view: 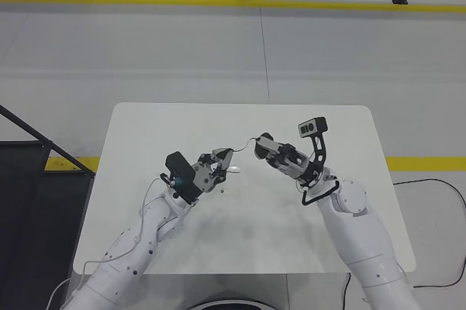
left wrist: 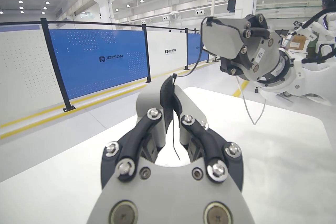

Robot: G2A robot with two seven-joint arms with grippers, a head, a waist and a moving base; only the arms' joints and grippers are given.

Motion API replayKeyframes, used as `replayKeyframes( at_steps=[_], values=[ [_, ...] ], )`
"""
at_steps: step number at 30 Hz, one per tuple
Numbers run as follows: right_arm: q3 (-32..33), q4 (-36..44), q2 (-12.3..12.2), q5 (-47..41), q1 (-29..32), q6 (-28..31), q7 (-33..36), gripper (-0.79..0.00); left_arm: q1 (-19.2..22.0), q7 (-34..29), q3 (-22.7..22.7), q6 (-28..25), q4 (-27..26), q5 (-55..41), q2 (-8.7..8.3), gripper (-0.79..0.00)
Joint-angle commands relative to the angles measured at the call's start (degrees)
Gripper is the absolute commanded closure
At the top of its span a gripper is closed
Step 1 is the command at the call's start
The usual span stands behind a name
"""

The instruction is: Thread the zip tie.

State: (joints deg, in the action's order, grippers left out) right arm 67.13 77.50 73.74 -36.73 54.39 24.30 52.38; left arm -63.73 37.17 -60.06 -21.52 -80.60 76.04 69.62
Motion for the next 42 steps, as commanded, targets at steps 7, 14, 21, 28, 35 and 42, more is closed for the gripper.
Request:
replayKeyframes(
  at_steps=[7, 14, 21, 28, 35, 42],
  values=[
    [0.21, -0.44, 0.11, -0.89, -0.18, -0.06, 0.17, 0.000, -0.32, 0.57, -0.42, -1.73, 0.02, 1.77, -0.01, 0.000],
    [0.22, -0.58, 0.15, -0.66, -0.16, -0.04, 0.74, 0.000, -0.48, 0.79, -0.91, -1.67, 0.05, 1.31, 0.17, 0.000],
    [0.74, -0.12, -0.06, -0.01, 0.47, 0.57, 2.74, 0.000, -0.47, -0.19, -1.88, 0.00, -0.05, -5.27, 0.86, 0.000],
    [1.80, 0.28, -0.35, -0.66, 1.31, 0.29, 4.34, 0.000, -0.22, -2.47, -2.90, 1.08, -0.23, -9.59, 1.36, 0.000],
    [1.58, -0.83, -0.64, 3.65, 1.19, -0.98, 4.48, 0.000, -0.17, -3.41, -3.01, 0.43, -0.29, -9.24, 1.62, 0.000],
    [2.34, -2.44, -0.74, 2.92, 1.82, 1.17, 4.00, 0.000, 0.04, -3.87, -2.74, 0.50, -0.71, -6.58, 1.81, 0.000]
  ],
)
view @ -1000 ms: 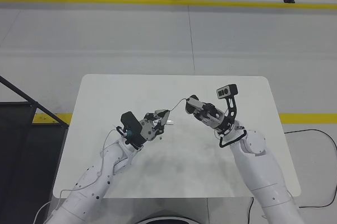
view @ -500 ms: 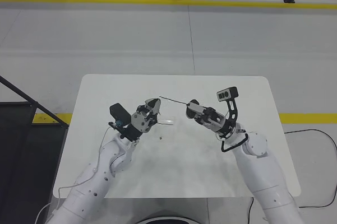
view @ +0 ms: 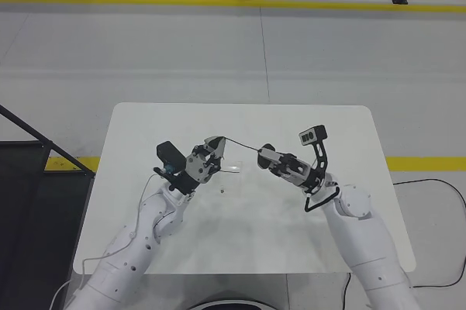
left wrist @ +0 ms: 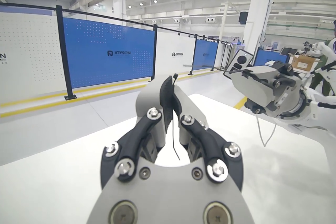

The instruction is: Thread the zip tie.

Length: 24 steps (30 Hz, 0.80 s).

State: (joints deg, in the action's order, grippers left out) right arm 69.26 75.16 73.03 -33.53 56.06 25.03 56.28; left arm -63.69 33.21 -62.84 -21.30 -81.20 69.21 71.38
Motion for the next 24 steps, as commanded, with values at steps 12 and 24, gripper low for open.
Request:
replayKeyframes(
  at_steps=[12, 24],
  values=[
    [0.66, -1.53, -0.17, -0.49, 0.13, 0.30, -0.24, 0.000, 0.00, 0.09, 0.04, 0.29, -0.11, 0.25, 0.04, 0.000],
    [-0.76, -2.65, 0.08, 0.35, -0.79, 0.16, -0.50, 0.000, 0.00, 0.09, 0.04, 0.29, -0.11, 0.25, 0.04, 0.000]
  ],
)
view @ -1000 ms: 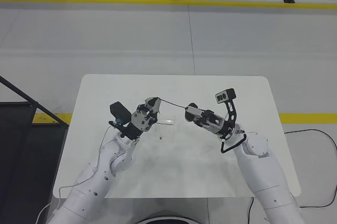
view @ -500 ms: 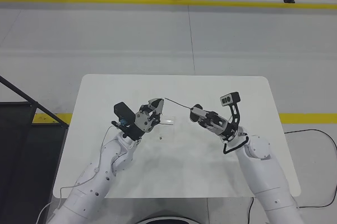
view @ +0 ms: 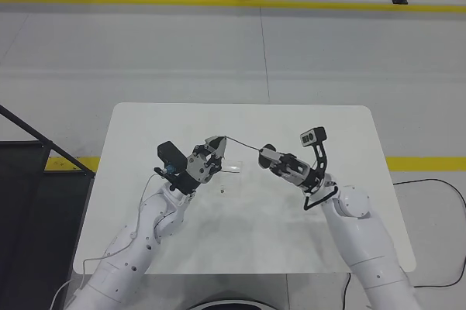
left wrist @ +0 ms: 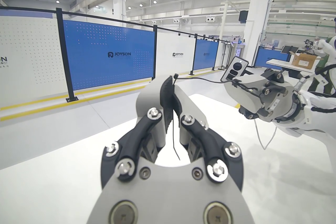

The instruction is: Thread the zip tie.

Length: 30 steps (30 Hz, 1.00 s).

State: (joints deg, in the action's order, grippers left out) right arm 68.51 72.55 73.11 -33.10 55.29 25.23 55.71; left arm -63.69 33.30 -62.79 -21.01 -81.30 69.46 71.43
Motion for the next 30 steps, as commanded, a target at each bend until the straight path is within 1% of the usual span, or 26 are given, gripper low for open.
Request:
replayKeyframes(
  at_steps=[1, 8, 30],
  values=[
    [-0.01, -0.08, 0.00, -0.09, -0.02, -0.01, 0.10, 0.000, 0.00, 0.00, 0.00, 0.00, 0.00, 0.00, 0.00, 0.000],
    [0.01, -0.17, 0.02, -0.84, 0.12, 0.85, 0.49, 0.000, 0.00, 0.00, 0.00, 0.00, 0.00, 0.00, 0.00, 0.000],
    [-0.10, -0.20, -0.01, -0.90, 0.09, 0.39, 0.44, 0.000, 0.00, 0.00, 0.00, 0.00, 0.00, 0.00, 0.00, 0.000]
  ],
)
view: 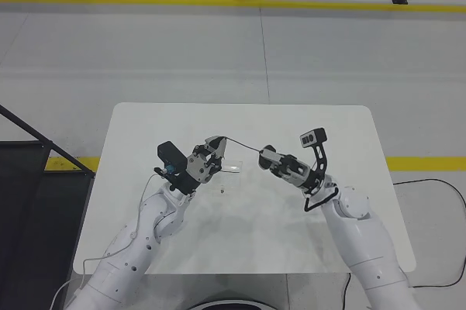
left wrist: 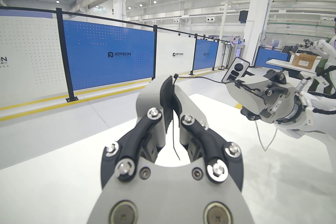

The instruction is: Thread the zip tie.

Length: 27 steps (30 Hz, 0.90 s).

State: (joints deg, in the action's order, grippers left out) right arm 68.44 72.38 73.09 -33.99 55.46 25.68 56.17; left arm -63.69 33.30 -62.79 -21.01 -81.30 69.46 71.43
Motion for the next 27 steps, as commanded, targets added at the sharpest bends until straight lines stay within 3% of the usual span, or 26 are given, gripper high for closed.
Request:
replayKeyframes(
  at_steps=[1, 27],
  values=[
    [-0.05, -0.09, 0.02, -0.01, -0.17, -0.10, -0.09, 0.000, 0.00, 0.00, 0.00, 0.00, 0.00, 0.00, 0.00, 0.000],
    [0.06, -0.72, 0.06, -1.50, -0.02, 1.19, 1.19, 0.000, 0.00, 0.00, 0.00, 0.00, 0.00, 0.00, 0.00, 0.000]
  ],
)
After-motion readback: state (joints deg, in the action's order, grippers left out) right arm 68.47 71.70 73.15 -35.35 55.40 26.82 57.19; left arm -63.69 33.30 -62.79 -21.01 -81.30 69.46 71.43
